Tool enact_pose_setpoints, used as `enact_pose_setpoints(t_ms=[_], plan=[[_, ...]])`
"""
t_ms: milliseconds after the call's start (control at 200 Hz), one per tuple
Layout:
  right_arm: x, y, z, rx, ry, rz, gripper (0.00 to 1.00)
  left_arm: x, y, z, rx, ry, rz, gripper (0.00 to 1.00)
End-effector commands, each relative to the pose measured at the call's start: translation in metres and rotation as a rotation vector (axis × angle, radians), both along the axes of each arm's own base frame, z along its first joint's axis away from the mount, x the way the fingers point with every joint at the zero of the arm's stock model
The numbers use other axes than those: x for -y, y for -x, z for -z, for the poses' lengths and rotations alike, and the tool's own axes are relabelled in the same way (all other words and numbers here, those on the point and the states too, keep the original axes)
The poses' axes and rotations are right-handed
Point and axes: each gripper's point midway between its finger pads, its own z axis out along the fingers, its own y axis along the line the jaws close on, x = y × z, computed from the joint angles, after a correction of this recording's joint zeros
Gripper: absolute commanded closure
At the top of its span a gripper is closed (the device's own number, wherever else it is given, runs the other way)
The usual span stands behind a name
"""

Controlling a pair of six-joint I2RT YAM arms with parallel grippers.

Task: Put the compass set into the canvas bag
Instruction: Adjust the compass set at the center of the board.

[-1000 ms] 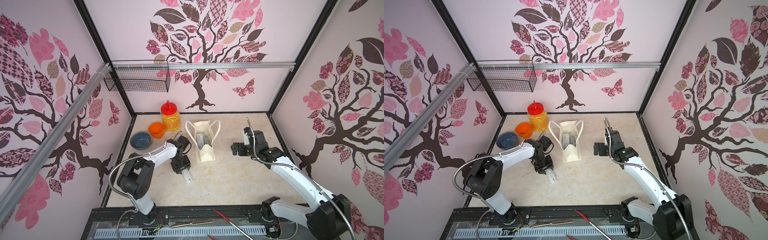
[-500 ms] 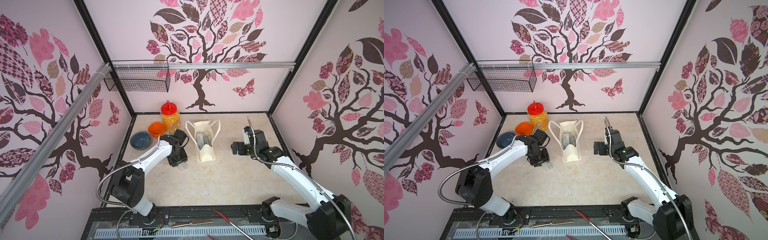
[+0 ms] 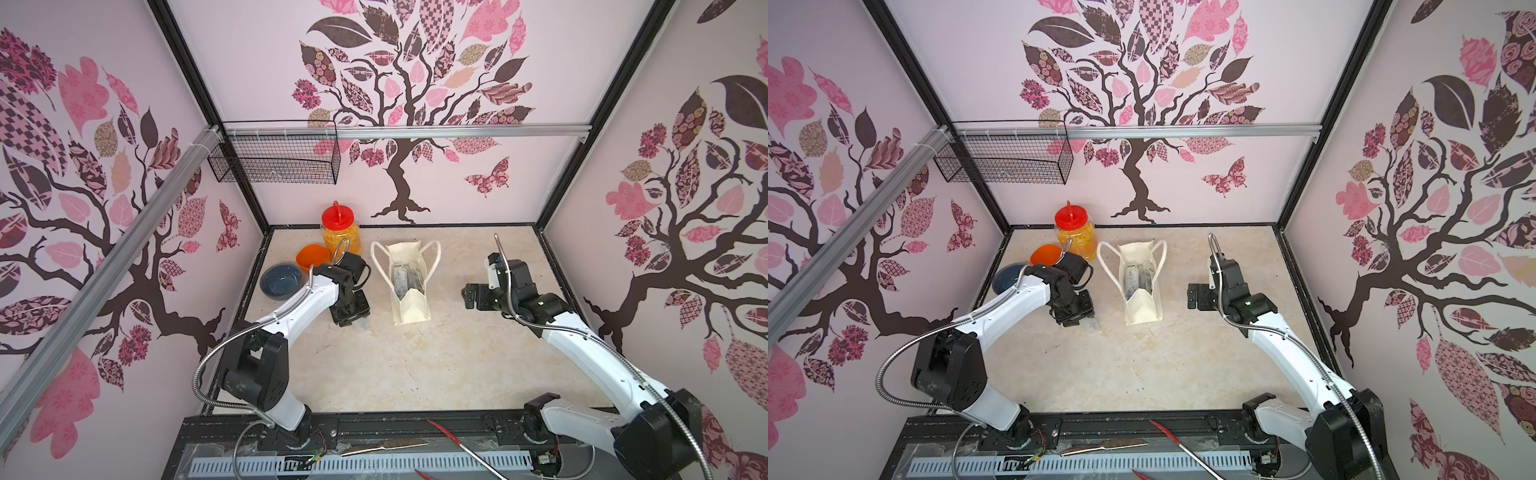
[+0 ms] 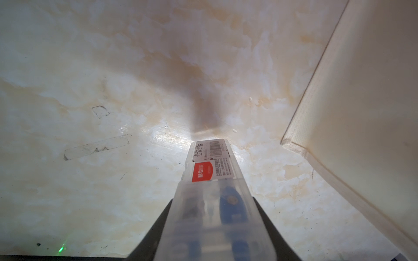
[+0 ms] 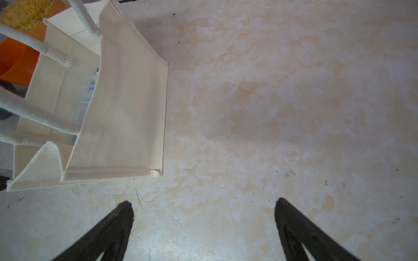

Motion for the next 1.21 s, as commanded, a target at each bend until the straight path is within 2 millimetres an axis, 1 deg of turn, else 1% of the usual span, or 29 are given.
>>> enact_pose_setpoints(t_ms=[0,180,365,545,770,890,1035,1105,1200], plan=[[0.0,-0.003,-0.016,0.027,-0.015,0.004,0.0,0.001,-0.016,0.004,0.005,0.006,0.043,0.52],[0.001,-0.002,-0.012,0.021,-0.007,0.008,0.0,0.001,-0.034,0.018,-0.018,-0.013,0.08,0.52],[0.002,-0.002,-0.009,0.014,0.001,0.009,0.0,-0.003,-0.047,0.033,-0.039,-0.021,0.098,0.52],[0.001,-0.004,-0.006,0.005,0.002,0.006,0.0,-0.006,-0.052,0.049,-0.074,-0.025,0.119,0.51],[0.0,-0.006,-0.004,0.001,0.007,0.005,0.0,-0.007,-0.055,0.057,-0.09,-0.038,0.14,0.5],[0.0,-0.006,-0.002,-0.003,0.006,0.006,0.0,-0.01,-0.052,0.056,-0.092,-0.052,0.14,0.46],[-0.002,-0.007,-0.002,-0.004,-0.002,0.003,0.0,-0.016,-0.05,0.05,-0.059,-0.077,0.138,0.32],[-0.003,-0.008,-0.002,-0.004,-0.008,0.002,0.0,-0.017,-0.047,0.052,-0.063,-0.087,0.142,0.29],[-0.004,-0.008,-0.002,-0.005,-0.009,0.0,0.0,-0.015,-0.042,0.057,-0.074,-0.097,0.149,0.29]])
